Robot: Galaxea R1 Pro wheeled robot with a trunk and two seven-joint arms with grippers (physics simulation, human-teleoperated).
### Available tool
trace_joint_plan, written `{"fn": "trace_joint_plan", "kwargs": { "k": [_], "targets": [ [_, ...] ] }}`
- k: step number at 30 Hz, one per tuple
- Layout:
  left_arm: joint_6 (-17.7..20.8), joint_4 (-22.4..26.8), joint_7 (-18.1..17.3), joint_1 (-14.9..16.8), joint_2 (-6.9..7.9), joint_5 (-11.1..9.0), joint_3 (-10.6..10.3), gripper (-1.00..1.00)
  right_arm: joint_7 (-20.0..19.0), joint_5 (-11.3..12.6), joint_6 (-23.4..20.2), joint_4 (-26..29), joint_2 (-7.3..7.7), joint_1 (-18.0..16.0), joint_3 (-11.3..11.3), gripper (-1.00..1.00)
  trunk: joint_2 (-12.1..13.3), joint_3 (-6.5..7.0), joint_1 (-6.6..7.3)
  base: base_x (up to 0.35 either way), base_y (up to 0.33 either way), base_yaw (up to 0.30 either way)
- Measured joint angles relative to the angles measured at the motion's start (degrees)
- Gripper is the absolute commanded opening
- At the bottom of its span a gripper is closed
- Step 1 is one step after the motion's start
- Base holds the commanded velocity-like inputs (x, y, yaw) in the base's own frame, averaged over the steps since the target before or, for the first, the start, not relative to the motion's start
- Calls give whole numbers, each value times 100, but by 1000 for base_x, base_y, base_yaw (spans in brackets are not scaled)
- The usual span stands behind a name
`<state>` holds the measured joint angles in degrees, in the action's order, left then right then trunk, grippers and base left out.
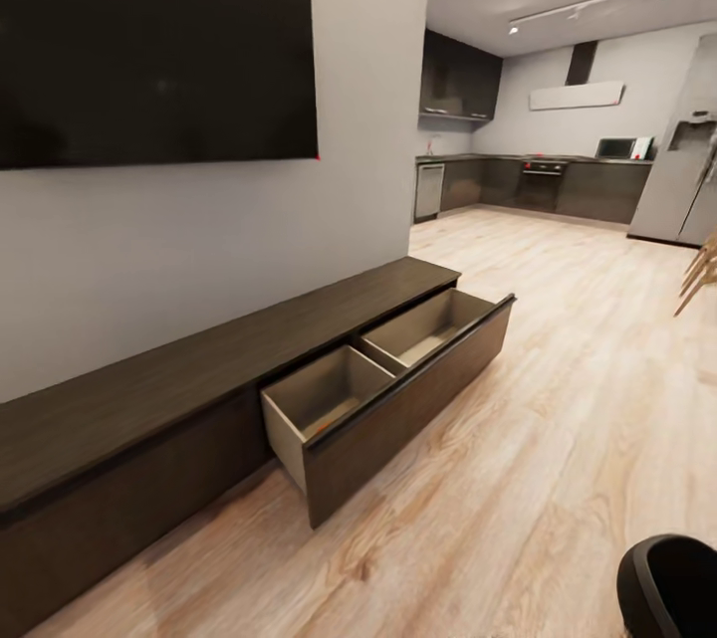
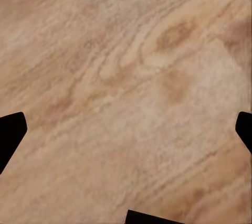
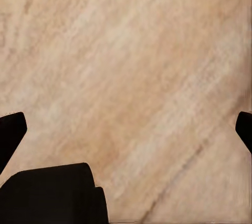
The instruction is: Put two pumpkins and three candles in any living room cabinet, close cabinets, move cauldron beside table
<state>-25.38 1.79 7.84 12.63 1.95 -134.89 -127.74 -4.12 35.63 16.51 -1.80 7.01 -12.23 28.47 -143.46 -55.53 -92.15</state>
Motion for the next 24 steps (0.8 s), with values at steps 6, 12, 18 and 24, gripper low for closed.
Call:
{"fn": "trace_joint_plan", "kwargs": {
  "k": [6, 12, 18, 24],
  "targets": [
    [1, 30, -6, -1, -4, 0, 3, 100, 0, 14, 0, -1, 6, 0, -9, 100, 0, 39, 0, 0, 0, -247],
    [3, 57, -17, -1, -13, 0, -2, 100, 3, 22, 0, -3, 16, 0, -21, 100, 0, 79, 0, 0, 0, -247],
    [5, 89, -20, -2, -14, -1, -2, 100, 2, 22, 0, -3, 13, 0, -23, 100, 0, 118, 0, 0, 0, -247],
    [5, 119, -22, -2, -21, -2, -1, 100, 5, 24, 0, -3, 18, 0, -23, 100, 0, 157, 0, 0, 0, -247]
  ]
}}
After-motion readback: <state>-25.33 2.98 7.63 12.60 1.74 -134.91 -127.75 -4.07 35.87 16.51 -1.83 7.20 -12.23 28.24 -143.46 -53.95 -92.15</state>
